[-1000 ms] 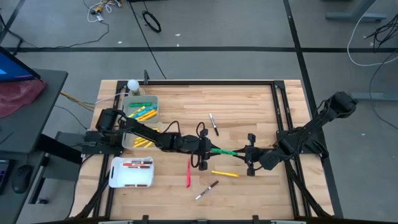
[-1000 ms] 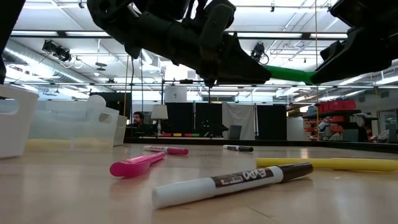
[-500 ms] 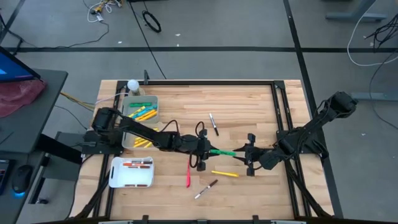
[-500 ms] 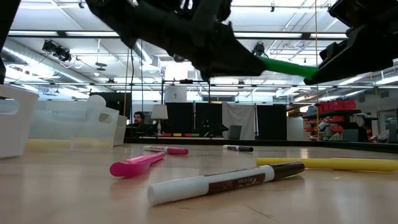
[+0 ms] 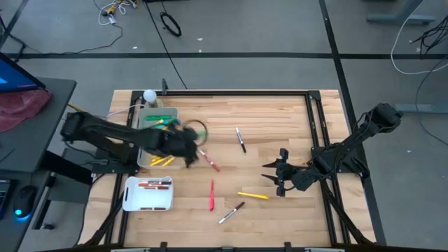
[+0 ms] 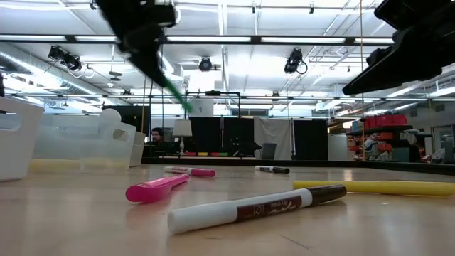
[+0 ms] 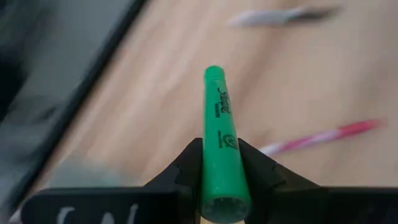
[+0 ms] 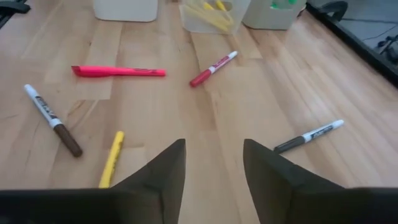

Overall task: Pick & Place Markers
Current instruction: Put the green highlighter into the gray bin

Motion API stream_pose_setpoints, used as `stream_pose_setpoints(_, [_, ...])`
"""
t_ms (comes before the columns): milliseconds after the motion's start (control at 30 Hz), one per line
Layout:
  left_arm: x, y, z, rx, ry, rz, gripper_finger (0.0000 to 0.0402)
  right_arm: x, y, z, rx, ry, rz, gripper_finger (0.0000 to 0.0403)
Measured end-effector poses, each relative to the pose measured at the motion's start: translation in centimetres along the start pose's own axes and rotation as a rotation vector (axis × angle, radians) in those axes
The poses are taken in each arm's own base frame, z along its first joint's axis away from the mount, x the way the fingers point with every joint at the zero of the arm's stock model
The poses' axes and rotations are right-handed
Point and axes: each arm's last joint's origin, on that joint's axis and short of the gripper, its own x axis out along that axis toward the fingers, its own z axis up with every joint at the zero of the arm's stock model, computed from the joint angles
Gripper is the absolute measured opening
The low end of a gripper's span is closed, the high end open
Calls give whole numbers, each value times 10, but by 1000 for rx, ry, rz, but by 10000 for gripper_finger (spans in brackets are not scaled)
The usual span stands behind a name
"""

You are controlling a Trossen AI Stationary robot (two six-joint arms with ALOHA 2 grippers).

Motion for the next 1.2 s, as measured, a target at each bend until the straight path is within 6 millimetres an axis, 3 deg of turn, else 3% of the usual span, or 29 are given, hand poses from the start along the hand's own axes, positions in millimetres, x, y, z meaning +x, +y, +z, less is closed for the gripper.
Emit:
stream_pose_setpoints(167, [-17, 61, -23, -170, 238, 204, 71, 0, 0, 1, -19, -12, -18, 150])
stream_pose_setpoints(300, [-15, 99, -37, -275, 475, 318, 71, 2, -2, 2, -22, -12, -31, 144])
stream_pose_setpoints(600, [33, 149, -40, -365, 767, 337, 71, 7, -9, 4, -11, -13, -65, 139])
stream_pose_setpoints(867, [87, 158, -52, -284, 1021, 296, 71, 7, -9, 5, -8, -15, -62, 139])
stream_pose_setpoints(1033, [118, 151, -58, -203, 1085, 311, 74, 7, -9, 5, -8, -15, -62, 139])
stream_pose_setpoints(1200, [136, 147, -64, -157, 1118, 347, 95, 7, -9, 5, -8, -15, -62, 139])
